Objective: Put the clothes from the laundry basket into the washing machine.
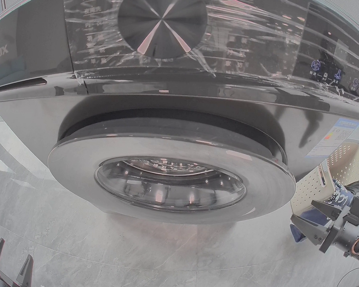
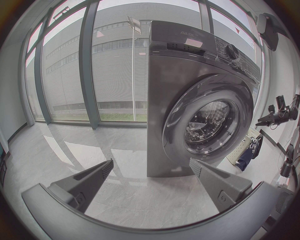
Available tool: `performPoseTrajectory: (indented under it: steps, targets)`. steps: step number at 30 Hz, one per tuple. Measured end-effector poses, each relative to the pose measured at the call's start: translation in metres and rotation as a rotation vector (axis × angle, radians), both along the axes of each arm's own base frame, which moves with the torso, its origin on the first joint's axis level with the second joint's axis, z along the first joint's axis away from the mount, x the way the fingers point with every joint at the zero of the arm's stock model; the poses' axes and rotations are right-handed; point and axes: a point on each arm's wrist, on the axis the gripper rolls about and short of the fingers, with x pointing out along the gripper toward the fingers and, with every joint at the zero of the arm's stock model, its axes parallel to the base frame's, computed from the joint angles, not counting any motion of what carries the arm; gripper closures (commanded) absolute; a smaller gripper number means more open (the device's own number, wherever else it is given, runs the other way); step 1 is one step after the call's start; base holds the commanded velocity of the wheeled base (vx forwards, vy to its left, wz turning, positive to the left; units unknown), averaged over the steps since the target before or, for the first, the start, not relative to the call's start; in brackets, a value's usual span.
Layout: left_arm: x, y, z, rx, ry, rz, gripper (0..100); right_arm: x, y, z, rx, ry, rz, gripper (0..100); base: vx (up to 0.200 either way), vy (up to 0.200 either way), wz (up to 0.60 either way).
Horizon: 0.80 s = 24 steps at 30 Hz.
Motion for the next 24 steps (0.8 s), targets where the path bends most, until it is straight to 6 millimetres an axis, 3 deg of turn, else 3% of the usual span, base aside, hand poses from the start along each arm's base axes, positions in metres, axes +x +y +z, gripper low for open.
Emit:
performPoseTrajectory:
  steps: [7, 15, 24]
  targets:
    - [0.000, 0.000, 0.000, 0.000, 0.000, 0.000, 0, 0.023, 0.027, -0.003, 0.026, -0.011, 0.040, 0, 0.000, 0.000, 0.00]
    - [0.000, 0.000, 0.000, 0.000, 0.000, 0.000, 0, 0.040, 0.044, -0.011, -0.003, -0.027, 0.073, 0, 0.000, 0.000, 0.00]
    - [0.000, 0.000, 0.000, 0.001, -0.001, 0.000, 0, 0.028, 0.046, -0.032, -0.054, 0.041, 0.131, 0, -0.178, 0.000, 0.00]
